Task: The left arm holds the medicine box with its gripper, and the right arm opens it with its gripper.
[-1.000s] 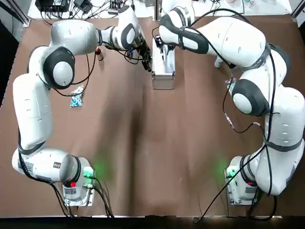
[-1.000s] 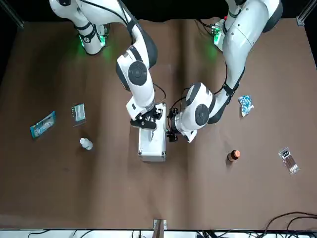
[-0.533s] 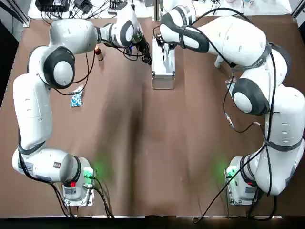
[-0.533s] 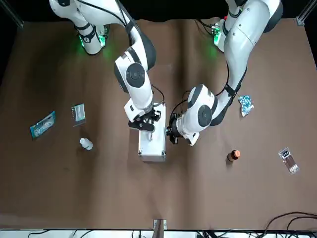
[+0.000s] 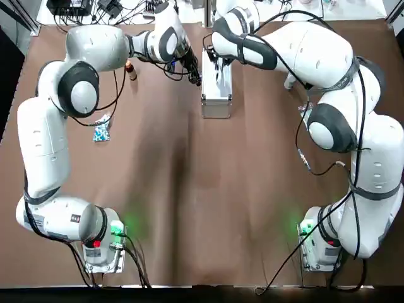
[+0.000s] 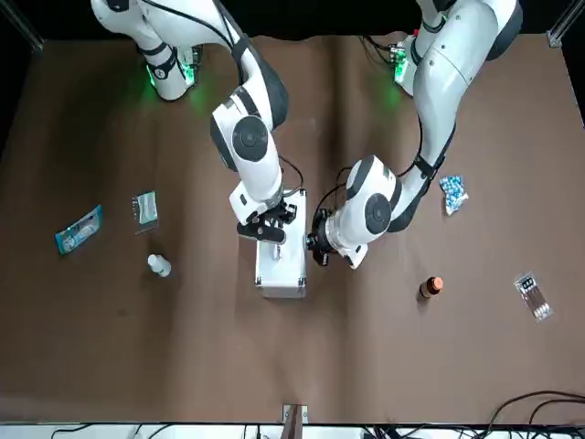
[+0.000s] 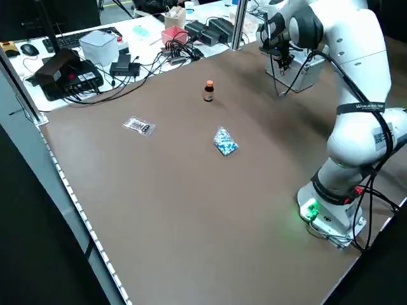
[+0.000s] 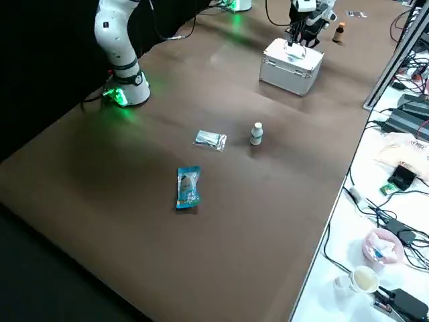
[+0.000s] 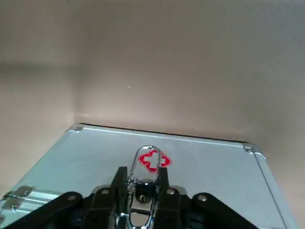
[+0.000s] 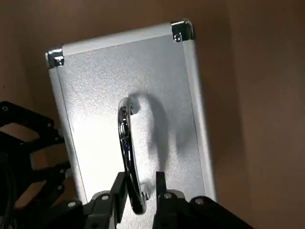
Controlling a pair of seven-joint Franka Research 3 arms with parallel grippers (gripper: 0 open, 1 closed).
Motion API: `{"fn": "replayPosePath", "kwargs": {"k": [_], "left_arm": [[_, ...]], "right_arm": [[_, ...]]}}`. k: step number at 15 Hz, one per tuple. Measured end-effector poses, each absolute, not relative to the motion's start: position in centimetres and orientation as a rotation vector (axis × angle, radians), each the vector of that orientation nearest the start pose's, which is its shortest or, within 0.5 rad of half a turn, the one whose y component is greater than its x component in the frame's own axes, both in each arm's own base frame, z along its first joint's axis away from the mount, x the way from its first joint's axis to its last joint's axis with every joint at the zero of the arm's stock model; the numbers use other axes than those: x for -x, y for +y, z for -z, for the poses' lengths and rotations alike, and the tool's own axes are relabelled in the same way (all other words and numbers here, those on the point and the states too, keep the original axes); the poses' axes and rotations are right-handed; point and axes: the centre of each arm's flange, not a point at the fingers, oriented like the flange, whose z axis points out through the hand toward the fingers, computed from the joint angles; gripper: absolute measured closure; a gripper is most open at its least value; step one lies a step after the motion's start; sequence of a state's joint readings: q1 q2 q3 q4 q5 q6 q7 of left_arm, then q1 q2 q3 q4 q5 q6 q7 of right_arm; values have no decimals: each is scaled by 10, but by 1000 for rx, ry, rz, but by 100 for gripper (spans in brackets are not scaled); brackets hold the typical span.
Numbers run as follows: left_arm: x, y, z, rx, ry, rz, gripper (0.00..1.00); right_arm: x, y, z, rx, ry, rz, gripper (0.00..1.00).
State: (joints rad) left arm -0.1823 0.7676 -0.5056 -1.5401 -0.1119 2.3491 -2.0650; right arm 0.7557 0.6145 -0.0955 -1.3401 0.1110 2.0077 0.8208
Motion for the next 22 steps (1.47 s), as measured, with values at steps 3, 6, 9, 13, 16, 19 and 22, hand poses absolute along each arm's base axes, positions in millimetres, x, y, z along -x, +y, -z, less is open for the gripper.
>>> {"fn": "replayPosePath", "kwargs": {"k": [3,6,9,13,16,19,22], "left_arm": [[-592,-407,-256,-2015,2069,570,70],[-592,-407,-256,-2015,2069,570,70],[-592,-407,-256,-2015,2069,570,70],[-592,-407,-256,-2015,2069,569,70],[-592,-407,-256,-2014,2069,569,70],[-592,-407,-256,-2014,2069,569,70],[-592,-407,-256,-2014,2068,569,70]], "right_arm": [[-562,466,-375,3056,281,12,70],[-561,468,-372,3059,278,6,73],[-560,469,-369,3062,276,2,73],[-559,470,-369,3061,272,2,85],[-559,471,-369,3064,250,6,87],[-559,471,-369,3064,253,6,87],[-560,470,-369,3065,255,5,87]]}}
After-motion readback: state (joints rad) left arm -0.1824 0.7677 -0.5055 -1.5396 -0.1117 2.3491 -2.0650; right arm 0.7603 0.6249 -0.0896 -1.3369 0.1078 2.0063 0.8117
